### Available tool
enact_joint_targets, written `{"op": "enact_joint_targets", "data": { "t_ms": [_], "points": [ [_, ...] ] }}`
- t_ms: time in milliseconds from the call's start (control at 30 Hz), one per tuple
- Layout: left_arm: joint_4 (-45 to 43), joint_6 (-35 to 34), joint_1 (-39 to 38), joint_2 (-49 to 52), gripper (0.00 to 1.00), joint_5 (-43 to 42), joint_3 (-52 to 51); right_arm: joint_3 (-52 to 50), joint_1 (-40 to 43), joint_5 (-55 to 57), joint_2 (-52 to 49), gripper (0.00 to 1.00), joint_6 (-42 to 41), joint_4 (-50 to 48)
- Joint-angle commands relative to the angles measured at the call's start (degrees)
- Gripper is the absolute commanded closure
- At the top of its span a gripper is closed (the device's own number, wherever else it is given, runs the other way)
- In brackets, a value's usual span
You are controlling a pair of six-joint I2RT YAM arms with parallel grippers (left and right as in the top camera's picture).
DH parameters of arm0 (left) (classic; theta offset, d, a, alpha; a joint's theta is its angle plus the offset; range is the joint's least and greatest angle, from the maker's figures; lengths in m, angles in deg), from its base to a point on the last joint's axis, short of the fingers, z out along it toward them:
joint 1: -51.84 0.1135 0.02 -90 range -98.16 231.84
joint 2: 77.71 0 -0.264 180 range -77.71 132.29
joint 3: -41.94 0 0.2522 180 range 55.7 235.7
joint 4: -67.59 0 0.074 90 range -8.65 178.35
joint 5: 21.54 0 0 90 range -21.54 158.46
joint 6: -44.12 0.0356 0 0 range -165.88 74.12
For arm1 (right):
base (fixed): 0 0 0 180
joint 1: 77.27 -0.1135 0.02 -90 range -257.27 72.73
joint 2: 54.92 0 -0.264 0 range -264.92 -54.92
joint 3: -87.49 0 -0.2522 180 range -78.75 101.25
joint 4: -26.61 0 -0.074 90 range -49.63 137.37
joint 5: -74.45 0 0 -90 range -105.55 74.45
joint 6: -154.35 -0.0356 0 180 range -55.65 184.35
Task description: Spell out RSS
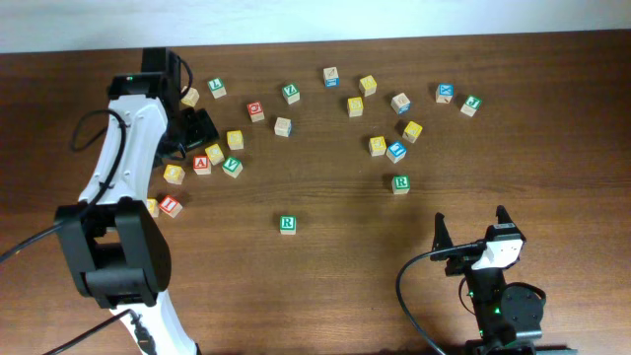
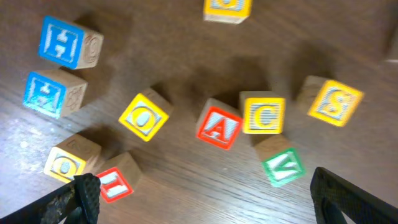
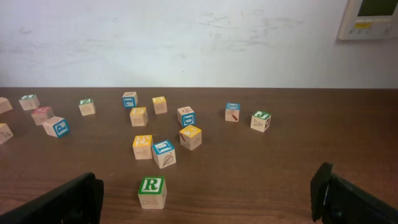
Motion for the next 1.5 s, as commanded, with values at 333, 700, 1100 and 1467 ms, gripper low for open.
{"op": "enact_joint_targets", "data": {
  "t_ms": [333, 700, 1100, 1467],
  "points": [
    [0.2, 0.3, 5.0, 0.6, 0.01, 0.2, -3.8, -0.3, 0.4, 0.3, 0.3, 0.02, 0.2, 0.2],
    [-0.2, 0.3, 6.4, 0.6, 0.01, -1.0, -3.8, -0.3, 0.4, 0.3, 0.3, 0.02, 0.2, 0.2],
    [-0.6, 10.4, 5.4, 0.6, 0.01, -24.6, -3.8, -0.3, 0.4, 0.3, 0.3, 0.01, 0.2, 0.2],
    [-3.5, 14.6, -8.6, 0.6, 0.01, -18.3, -3.8, -0.3, 0.4, 0.3, 0.3, 0.02, 0.2, 0.2]
  ]
}}
